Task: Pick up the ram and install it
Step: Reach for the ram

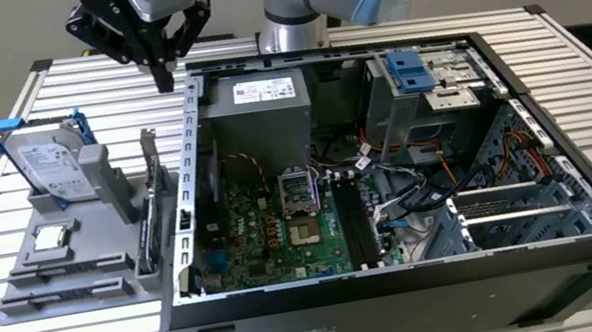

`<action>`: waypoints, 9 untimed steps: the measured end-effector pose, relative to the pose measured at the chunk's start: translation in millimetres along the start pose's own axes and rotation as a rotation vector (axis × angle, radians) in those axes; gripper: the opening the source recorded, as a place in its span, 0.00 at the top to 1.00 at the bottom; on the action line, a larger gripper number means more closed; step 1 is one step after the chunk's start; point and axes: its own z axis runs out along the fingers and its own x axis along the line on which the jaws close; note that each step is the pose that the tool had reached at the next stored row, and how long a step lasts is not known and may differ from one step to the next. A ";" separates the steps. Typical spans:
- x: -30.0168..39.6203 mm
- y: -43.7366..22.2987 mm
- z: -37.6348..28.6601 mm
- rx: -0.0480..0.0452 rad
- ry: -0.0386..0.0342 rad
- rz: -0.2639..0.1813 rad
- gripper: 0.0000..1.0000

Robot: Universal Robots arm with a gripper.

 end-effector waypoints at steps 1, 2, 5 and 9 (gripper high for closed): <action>1.5 0.1 0.0 0.0000 0.0001 -0.002 1.00; 3.1 0.2 -0.1 0.0000 0.0002 -0.003 1.00; 7.8 0.6 -0.1 -0.0001 0.0004 -0.008 1.00; 14.7 1.0 -0.2 -0.0002 0.0006 -0.014 1.00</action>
